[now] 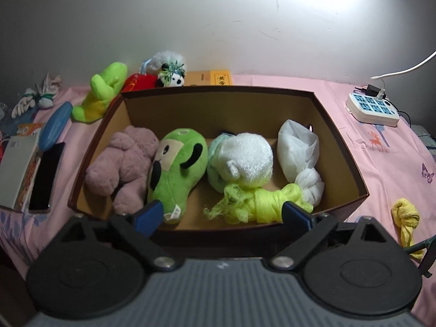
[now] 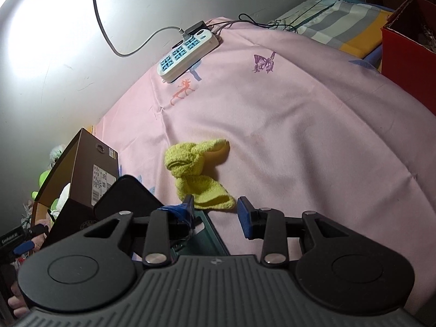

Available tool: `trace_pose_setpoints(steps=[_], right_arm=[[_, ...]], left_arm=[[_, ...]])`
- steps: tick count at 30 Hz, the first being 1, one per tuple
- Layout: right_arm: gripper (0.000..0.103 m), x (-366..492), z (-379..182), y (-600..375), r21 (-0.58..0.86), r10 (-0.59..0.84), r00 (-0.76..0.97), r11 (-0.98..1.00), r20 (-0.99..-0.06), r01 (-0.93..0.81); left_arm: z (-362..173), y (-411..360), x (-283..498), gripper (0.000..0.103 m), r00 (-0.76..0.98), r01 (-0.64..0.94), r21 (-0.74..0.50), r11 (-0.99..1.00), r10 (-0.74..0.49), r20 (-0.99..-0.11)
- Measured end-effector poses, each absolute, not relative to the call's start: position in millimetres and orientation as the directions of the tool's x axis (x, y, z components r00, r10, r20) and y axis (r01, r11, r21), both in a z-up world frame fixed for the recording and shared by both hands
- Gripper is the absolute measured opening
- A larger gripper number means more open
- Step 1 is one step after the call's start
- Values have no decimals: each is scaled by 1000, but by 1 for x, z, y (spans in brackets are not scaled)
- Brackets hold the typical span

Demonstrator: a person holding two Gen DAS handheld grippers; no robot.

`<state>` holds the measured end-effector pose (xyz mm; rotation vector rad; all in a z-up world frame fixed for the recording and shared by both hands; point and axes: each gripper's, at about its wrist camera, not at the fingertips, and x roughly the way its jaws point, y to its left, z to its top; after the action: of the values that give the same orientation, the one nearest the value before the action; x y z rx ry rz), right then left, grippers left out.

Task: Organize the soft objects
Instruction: 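Lower the right tool onto the yellow cloth and close on it, then lift the yellow cloth with the right tool toward the brown box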

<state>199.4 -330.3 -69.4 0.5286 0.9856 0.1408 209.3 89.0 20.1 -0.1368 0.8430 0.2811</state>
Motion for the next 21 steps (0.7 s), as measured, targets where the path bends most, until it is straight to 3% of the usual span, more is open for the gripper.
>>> trace_pose_setpoints(steps=[10,21], right_arm=[[18,256,-75,-316,547,455,514,837,-727,33],[18,295,-94,-288,485,492,407,865,-769,-130]], left_arm=[[17,70,182,101,589,-343,-1,939,214,-779],[16,52,167,102,552,-371,23,928,241,-798]])
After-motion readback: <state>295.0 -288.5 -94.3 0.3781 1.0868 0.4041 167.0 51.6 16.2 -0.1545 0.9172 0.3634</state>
